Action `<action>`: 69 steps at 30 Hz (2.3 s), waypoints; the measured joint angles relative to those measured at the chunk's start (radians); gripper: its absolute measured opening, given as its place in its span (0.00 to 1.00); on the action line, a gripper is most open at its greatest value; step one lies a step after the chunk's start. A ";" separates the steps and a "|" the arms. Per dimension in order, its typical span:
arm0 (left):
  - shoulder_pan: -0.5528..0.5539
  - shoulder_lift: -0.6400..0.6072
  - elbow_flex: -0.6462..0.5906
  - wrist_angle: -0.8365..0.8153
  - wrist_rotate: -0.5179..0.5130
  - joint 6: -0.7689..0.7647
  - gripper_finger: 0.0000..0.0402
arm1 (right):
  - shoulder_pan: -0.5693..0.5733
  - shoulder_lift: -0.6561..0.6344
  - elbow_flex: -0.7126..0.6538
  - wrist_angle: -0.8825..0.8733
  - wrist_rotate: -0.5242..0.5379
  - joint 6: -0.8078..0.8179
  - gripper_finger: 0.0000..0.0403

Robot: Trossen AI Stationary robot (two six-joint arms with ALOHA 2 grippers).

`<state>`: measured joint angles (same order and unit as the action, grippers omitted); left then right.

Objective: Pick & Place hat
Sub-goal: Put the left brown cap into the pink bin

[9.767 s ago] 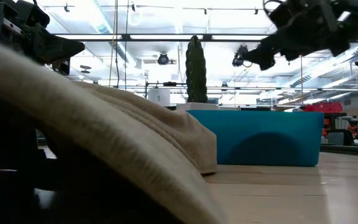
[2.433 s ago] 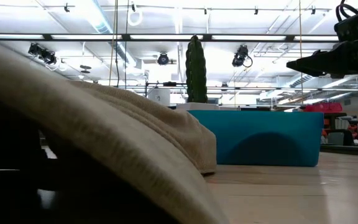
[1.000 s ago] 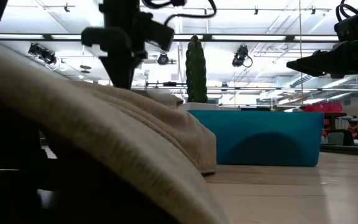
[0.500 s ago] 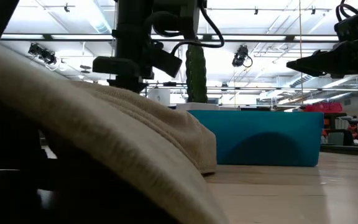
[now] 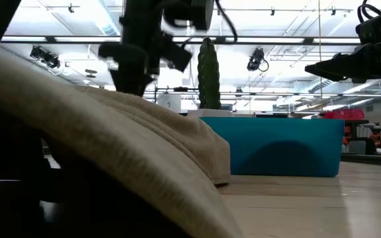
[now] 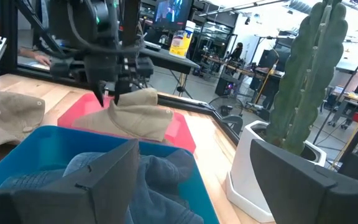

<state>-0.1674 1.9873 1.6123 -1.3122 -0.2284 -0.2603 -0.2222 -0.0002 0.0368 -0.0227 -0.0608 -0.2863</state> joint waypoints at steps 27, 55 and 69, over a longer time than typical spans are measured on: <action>0.209 0.012 0.060 0.201 -0.033 0.133 0.00 | 0.000 0.000 0.000 0.000 0.000 0.000 0.77; 0.151 0.034 0.150 -0.015 -0.171 0.019 0.00 | 0.000 0.000 0.000 0.000 0.000 0.000 0.77; 0.080 -0.010 0.030 -0.251 -0.071 -0.190 0.00 | 0.000 0.000 0.000 0.000 0.000 0.000 0.77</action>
<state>-0.0870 1.9769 1.6426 -1.5630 -0.2991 -0.4500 -0.2226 -0.0002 0.0368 -0.0229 -0.0606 -0.2863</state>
